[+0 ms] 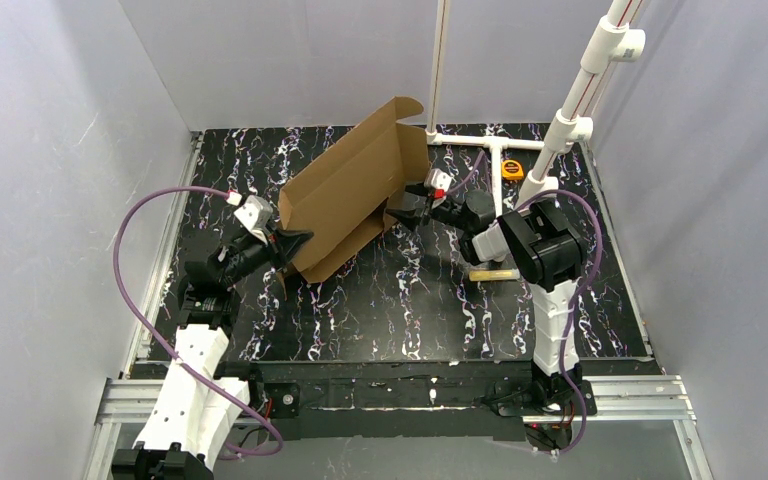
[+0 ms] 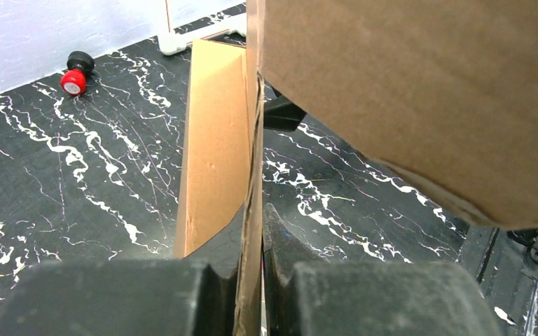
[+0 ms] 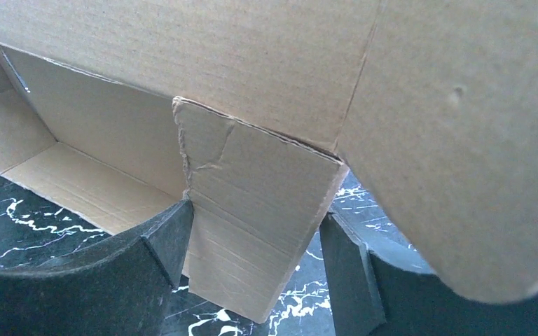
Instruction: Fold the paper box
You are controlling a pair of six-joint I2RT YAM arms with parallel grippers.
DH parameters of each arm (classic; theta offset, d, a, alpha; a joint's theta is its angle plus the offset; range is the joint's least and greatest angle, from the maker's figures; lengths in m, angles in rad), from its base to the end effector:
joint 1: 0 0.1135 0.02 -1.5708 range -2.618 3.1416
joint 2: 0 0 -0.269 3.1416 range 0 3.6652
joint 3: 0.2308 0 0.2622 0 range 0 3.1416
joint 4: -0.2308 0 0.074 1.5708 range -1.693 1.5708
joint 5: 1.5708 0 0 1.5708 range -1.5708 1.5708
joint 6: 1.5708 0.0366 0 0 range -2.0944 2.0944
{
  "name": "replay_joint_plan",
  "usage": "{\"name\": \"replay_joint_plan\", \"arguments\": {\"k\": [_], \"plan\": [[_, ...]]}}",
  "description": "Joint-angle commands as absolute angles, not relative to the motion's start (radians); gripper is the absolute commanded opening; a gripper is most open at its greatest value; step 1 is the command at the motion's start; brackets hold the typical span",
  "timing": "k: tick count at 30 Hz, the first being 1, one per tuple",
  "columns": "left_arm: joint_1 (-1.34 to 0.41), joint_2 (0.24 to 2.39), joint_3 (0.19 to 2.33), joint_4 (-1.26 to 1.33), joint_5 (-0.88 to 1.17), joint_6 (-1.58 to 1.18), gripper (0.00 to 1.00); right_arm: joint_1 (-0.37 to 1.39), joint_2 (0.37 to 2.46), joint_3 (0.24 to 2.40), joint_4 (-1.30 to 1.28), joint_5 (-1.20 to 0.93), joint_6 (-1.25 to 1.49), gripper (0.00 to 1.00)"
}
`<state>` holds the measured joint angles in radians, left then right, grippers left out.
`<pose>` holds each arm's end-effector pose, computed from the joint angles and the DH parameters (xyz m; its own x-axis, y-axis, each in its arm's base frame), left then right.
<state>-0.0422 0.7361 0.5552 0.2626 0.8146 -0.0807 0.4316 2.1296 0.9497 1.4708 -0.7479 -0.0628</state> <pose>0.1800 -0.0343 0.3153 0.0205 -0.0562 -0.9982 0.7575 0.6525 -0.0212 0.3637 0.1949 0.1574 0.3164 0.0951 -0.9439 -0.8803 0.4001 -0.2548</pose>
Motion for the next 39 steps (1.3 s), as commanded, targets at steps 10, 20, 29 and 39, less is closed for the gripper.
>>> {"name": "replay_joint_plan", "arguments": {"k": [10,20,29,39], "plan": [[-0.036,0.767,0.599,0.170,0.851,-0.062,0.00,0.436,2.151,1.021,1.678,-0.853,0.012,0.39],[-0.036,0.747,0.640,0.167,0.828,-0.121,0.00,0.439,2.099,0.988,1.695,-0.823,0.122,0.14],[-0.036,0.762,0.760,0.068,0.696,-0.278,0.00,0.450,1.817,0.995,0.866,-0.747,-0.073,0.05],[-0.035,0.771,0.772,-0.041,0.585,-0.340,0.00,0.474,1.784,1.364,-0.254,-0.583,-0.380,0.01]]}}
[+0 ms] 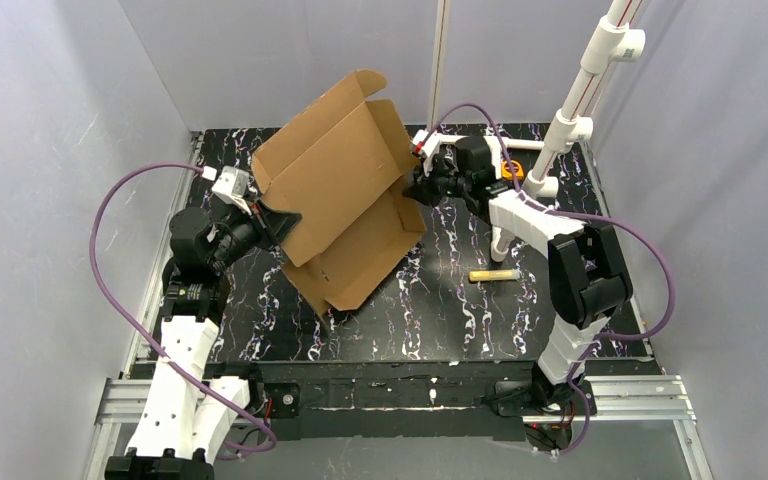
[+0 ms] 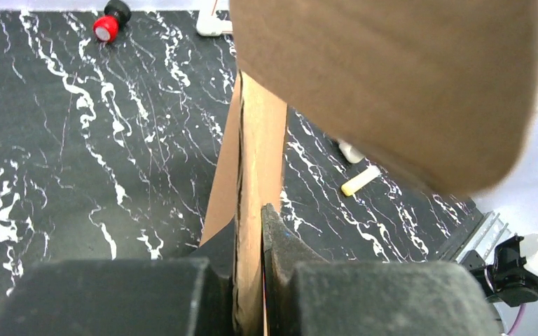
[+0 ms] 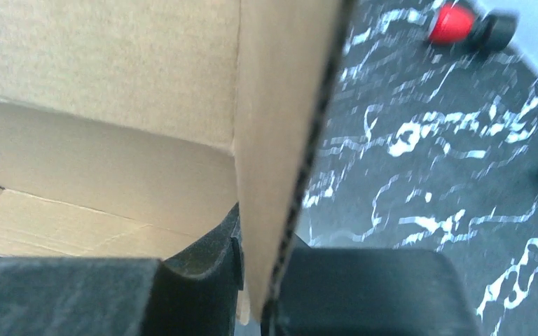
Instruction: Fold the paper box
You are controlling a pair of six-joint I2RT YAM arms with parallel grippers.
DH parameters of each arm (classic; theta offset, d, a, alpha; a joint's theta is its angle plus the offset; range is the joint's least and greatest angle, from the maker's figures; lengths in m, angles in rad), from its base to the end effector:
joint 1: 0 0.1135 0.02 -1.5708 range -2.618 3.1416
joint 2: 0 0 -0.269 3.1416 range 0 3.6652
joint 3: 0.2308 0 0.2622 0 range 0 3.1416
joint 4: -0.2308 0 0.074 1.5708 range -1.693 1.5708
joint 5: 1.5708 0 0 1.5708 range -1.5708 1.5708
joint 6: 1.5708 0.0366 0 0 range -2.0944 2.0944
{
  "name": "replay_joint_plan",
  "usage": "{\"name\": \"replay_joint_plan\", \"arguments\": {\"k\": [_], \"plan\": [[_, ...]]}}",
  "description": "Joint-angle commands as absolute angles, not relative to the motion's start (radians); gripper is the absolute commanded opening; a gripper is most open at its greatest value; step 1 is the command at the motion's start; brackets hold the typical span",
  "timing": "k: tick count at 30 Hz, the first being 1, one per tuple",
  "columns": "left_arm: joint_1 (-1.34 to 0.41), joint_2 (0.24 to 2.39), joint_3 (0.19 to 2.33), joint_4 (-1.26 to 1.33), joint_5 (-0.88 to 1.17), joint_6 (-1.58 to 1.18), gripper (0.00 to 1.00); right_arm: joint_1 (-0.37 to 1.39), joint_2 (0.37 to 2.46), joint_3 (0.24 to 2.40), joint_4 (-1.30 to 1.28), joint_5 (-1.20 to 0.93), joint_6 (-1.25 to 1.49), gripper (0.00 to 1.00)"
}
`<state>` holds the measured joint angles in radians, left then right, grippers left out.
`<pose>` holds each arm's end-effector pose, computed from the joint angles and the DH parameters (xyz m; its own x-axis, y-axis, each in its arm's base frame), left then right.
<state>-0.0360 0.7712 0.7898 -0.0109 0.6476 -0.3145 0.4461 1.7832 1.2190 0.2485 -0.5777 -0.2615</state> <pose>0.1835 -0.0287 0.3665 -0.1881 -0.2401 -0.9524 0.6030 0.7372 -0.3049 0.3738 0.2009 0.2582 -0.0561 -0.2669 -0.9621 -0.8739 0.4791 -0.0820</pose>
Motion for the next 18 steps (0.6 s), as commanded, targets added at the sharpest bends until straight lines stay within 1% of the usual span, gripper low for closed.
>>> {"name": "replay_joint_plan", "arguments": {"k": [1,5,9,12,15,18], "plan": [[-0.036,0.770,0.761,-0.032,0.580,-0.344,0.00,0.475,1.795,1.398,-0.316,-0.572,-0.387,0.01],[-0.036,0.793,0.734,-0.011,0.569,-0.362,0.00,0.487,1.836,1.495,-0.501,-0.513,-0.422,0.02],[-0.035,0.818,0.705,0.030,0.572,-0.370,0.00,0.500,1.884,1.537,-0.543,-0.446,-0.415,0.06],[-0.035,0.841,0.684,0.041,0.564,-0.370,0.00,0.520,1.945,1.587,-0.604,-0.387,-0.424,0.08],[-0.035,0.858,0.664,0.049,0.555,-0.368,0.00,0.536,1.981,1.583,-0.593,-0.342,-0.418,0.09],[-0.037,0.868,0.641,0.058,0.562,-0.370,0.00,0.547,1.986,1.548,-0.554,-0.318,-0.416,0.14]]}}
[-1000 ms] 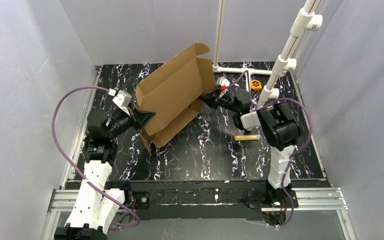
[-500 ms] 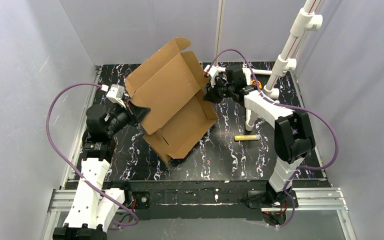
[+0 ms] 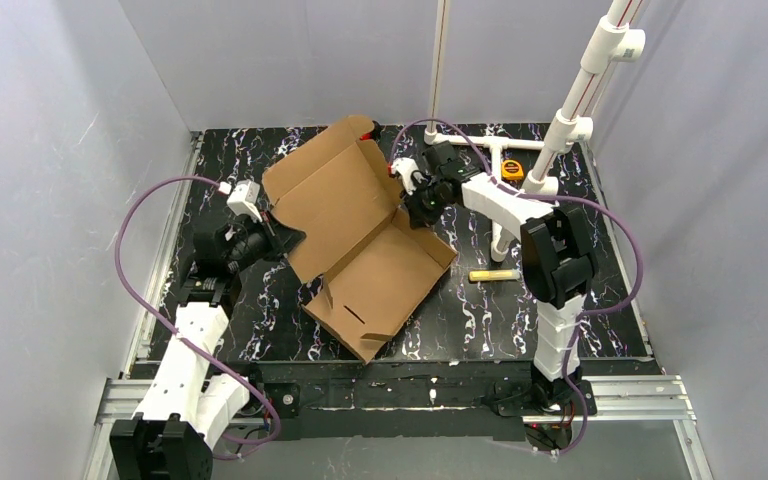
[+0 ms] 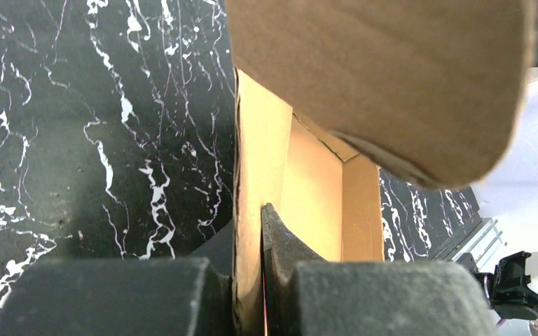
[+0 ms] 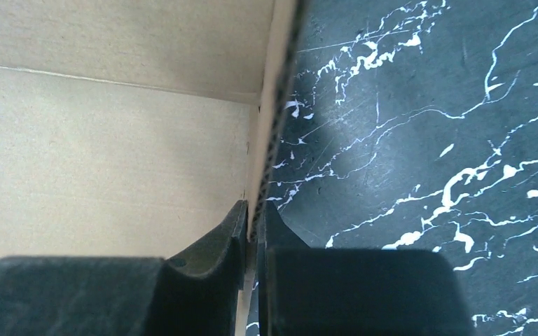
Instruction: Fold the paper box
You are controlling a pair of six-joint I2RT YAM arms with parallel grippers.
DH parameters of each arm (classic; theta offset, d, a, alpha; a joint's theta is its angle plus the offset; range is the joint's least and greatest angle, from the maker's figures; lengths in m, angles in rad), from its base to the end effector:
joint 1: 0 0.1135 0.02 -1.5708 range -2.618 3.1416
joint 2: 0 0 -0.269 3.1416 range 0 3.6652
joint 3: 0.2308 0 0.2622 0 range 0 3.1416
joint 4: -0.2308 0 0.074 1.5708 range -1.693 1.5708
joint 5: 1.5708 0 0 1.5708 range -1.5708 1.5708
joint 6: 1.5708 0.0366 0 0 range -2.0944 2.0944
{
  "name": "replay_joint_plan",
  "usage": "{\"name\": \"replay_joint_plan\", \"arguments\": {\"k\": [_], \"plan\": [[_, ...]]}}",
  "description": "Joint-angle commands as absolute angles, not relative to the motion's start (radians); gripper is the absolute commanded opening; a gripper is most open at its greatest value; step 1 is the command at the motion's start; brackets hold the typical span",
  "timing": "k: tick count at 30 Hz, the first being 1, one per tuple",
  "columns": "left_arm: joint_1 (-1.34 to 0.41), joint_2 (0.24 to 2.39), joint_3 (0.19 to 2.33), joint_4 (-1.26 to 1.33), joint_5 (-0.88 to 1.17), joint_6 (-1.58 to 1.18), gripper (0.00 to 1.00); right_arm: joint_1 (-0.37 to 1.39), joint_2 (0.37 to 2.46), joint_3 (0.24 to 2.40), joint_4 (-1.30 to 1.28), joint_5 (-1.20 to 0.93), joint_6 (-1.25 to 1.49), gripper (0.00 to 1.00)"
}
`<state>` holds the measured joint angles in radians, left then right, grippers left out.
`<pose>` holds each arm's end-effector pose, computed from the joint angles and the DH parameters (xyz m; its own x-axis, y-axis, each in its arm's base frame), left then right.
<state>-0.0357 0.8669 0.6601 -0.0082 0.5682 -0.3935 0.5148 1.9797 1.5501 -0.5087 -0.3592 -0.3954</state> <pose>0.2096 -0.0272 0.3025 -0.4099 -0.3087 -0.8583 0.4313 0.7635 -0.4806 0.3836 0.2318 0.2212 -0.4006 -0.6409 -0.6548 -0.8627 0.5046 0.0339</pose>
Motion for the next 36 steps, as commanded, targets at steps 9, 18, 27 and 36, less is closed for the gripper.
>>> {"name": "replay_joint_plan", "arguments": {"k": [9,18,27,36], "plan": [[-0.036,0.862,0.596,0.073,0.557,-0.353,0.00,0.549,1.948,1.439,-0.522,-0.318,-0.450,0.40],[-0.035,0.835,0.563,0.108,0.558,-0.329,0.00,0.549,1.886,1.333,-0.456,-0.291,-0.436,0.40],[-0.037,0.808,0.543,0.150,0.585,-0.322,0.00,0.569,1.827,1.229,-0.293,-0.129,-0.398,0.01],[-0.037,0.789,0.531,0.186,0.604,-0.325,0.00,0.589,1.799,1.231,-0.319,-0.176,-0.428,0.45]]}}
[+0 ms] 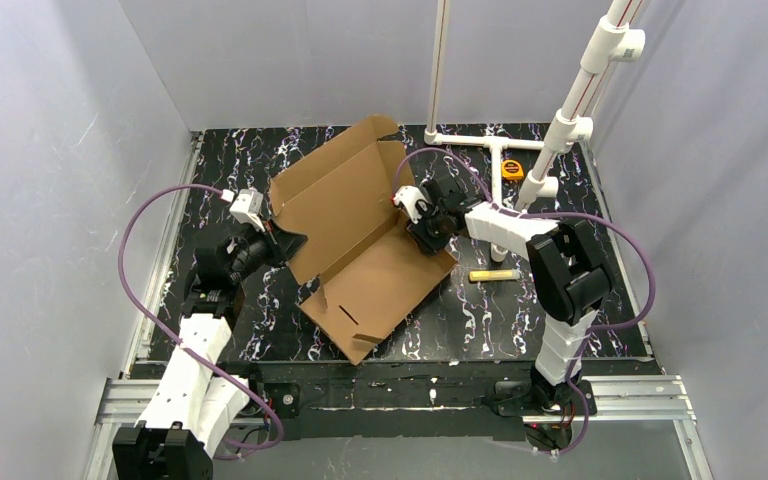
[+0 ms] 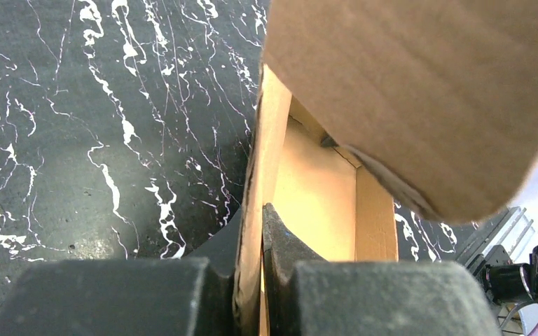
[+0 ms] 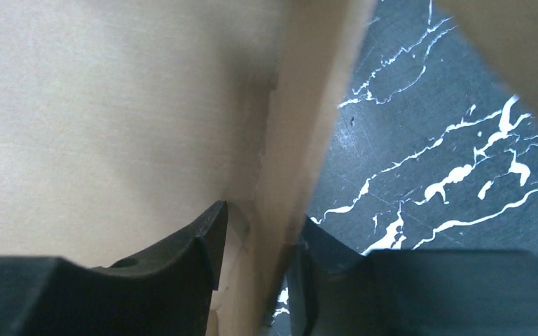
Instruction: Fold the paper box
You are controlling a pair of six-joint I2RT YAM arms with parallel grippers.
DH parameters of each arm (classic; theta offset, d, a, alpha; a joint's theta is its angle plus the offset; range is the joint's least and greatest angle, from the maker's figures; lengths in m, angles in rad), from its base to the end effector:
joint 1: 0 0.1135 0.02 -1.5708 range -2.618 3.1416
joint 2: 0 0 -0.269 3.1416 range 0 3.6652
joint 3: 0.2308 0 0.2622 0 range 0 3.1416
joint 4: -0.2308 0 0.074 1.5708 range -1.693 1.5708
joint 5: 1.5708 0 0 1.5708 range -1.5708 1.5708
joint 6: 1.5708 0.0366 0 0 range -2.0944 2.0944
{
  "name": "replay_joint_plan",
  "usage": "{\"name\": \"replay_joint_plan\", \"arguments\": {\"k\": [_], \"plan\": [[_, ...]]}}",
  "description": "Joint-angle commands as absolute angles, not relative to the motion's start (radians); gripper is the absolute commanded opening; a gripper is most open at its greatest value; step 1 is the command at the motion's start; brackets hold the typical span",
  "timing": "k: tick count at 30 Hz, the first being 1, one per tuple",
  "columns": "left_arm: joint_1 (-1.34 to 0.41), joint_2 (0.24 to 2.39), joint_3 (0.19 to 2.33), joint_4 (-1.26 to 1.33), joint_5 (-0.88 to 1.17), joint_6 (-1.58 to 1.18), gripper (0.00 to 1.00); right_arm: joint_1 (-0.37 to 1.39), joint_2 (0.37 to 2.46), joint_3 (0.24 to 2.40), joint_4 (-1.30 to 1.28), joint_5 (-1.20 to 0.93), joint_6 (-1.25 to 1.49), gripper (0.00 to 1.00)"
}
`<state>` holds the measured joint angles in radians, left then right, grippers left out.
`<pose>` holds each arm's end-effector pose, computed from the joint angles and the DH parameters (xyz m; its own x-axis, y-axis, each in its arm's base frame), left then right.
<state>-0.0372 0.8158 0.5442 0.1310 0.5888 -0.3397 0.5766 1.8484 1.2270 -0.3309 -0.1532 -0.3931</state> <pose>0.2002 -0.0278 0.2841 -0.3254 -0.2652 -0.9076 0.5006 0.7660 -0.4033 0.3323 0.2228 0.1826 -0.3961 -0.7092 -0.5832 -0.8278 0.5506 -0.1073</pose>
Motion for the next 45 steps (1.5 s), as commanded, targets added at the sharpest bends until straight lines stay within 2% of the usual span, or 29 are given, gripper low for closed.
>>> {"name": "replay_joint_plan", "arguments": {"k": [1,4,8,11,15,18,22,28,31,32,34,35,40,41,43,45], "plan": [[-0.037,0.787,0.531,0.186,0.604,-0.325,0.00,0.587,1.789,1.233,-0.324,-0.184,-0.428,0.50],[-0.038,0.788,0.531,0.189,0.608,-0.329,0.00,0.579,1.759,1.235,-0.327,-0.202,-0.419,0.58],[-0.037,0.792,0.529,0.200,0.620,-0.337,0.00,0.571,1.745,1.230,-0.289,-0.199,-0.380,0.59],[-0.037,0.795,0.527,0.213,0.633,-0.343,0.00,0.569,1.750,1.211,-0.212,-0.164,-0.328,0.55],[-0.037,0.798,0.522,0.236,0.656,-0.351,0.00,0.569,1.798,1.206,-0.162,-0.168,-0.293,0.45],[-0.038,0.794,0.520,0.243,0.662,-0.354,0.00,0.570,1.811,1.193,-0.135,-0.162,-0.285,0.42],[-0.037,0.799,0.520,0.255,0.673,-0.361,0.00,0.574,1.829,1.186,-0.116,-0.145,-0.288,0.24],[-0.037,0.792,0.515,0.266,0.684,-0.367,0.00,0.591,1.865,1.180,-0.111,-0.132,-0.312,0.30],[-0.037,0.790,0.514,0.268,0.684,-0.366,0.00,0.593,1.863,1.174,-0.108,-0.112,-0.326,0.29],[-0.037,0.790,0.514,0.268,0.684,-0.366,0.00,0.594,1.860,1.168,-0.104,-0.101,-0.332,0.27],[-0.037,0.792,0.514,0.268,0.683,-0.367,0.00,0.596,1.853,1.155,-0.092,-0.073,-0.346,0.08],[-0.038,0.792,0.514,0.268,0.684,-0.367,0.00,0.597,1.848,1.143,-0.080,-0.054,-0.349,0.01],[-0.037,0.787,0.514,0.268,0.683,-0.366,0.00,0.607,1.826,1.130,-0.059,-0.030,-0.353,0.01],[-0.037,0.788,0.514,0.268,0.684,-0.366,0.00,0.607,1.826,1.135,-0.070,-0.043,-0.355,0.09],[-0.038,0.786,0.513,0.268,0.684,-0.365,0.00,0.607,1.817,1.140,-0.086,-0.059,-0.366,0.31],[-0.037,0.783,0.512,0.268,0.684,-0.363,0.00,0.605,1.801,1.139,-0.105,-0.065,-0.381,0.46]]}}
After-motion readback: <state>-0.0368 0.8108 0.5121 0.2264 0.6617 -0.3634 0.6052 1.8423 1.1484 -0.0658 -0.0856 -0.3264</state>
